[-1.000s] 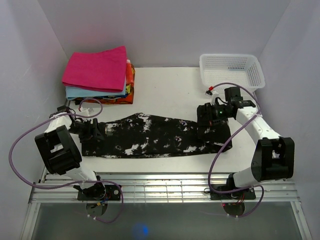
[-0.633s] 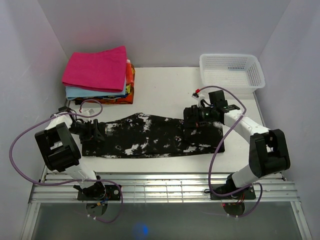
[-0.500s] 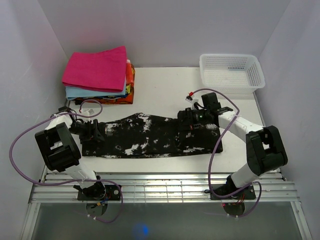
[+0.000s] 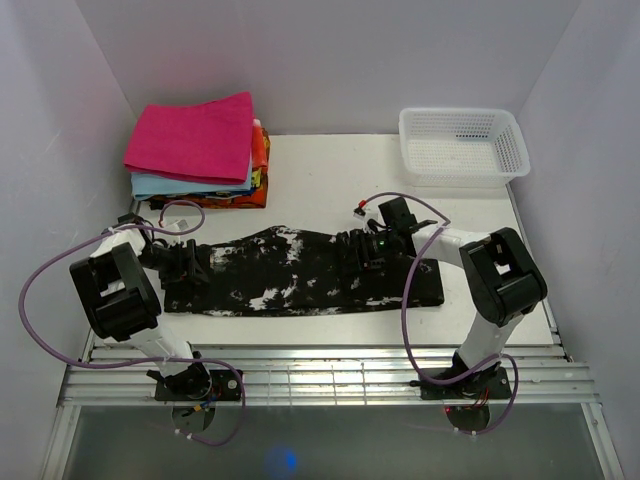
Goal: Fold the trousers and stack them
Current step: Fold the trousers
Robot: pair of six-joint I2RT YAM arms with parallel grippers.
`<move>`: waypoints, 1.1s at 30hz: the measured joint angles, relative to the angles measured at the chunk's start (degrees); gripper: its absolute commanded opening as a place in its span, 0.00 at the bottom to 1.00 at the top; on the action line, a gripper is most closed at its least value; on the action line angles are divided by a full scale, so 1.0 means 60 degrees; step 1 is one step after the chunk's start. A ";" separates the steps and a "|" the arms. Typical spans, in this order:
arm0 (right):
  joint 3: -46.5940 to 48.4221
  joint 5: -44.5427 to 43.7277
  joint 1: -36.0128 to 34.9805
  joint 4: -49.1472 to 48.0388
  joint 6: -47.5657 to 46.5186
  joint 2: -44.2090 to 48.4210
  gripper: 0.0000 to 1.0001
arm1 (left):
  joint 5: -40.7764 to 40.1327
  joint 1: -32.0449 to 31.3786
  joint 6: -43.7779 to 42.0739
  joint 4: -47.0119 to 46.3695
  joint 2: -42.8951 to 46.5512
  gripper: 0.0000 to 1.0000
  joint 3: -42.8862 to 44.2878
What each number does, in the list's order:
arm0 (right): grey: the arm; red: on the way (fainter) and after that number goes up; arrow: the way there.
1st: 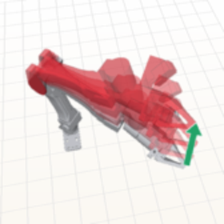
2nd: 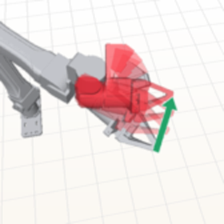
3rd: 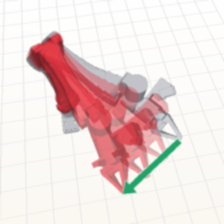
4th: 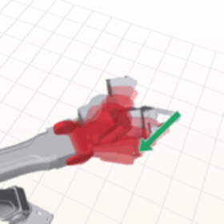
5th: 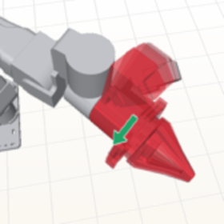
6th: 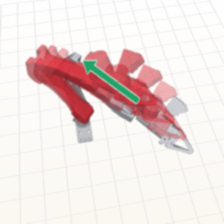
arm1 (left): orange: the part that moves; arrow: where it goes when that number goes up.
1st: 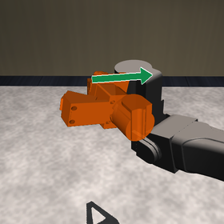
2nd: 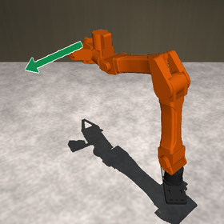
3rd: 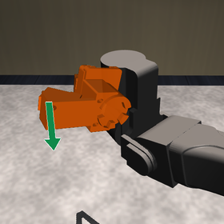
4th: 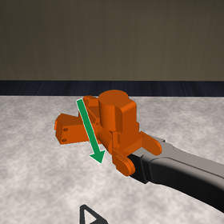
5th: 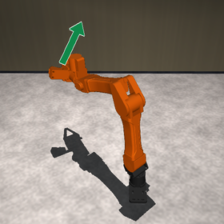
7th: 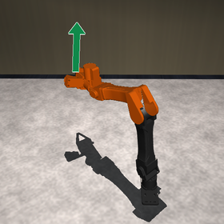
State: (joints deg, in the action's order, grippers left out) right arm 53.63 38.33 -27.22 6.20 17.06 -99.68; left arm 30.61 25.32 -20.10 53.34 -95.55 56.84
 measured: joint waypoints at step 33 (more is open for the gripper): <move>0.1413 0.1260 0.5475 0.4666 -0.4929 0.1953 0.65 | 0.1953 -0.4579 0.2222 -0.0933 0.3147 0.68 0.1585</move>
State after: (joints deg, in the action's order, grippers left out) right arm 62.11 45.89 5.63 34.20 -12.51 -87.96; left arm 42.33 -2.15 -6.76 47.75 -76.66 66.35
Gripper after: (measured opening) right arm 0.657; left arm 0.720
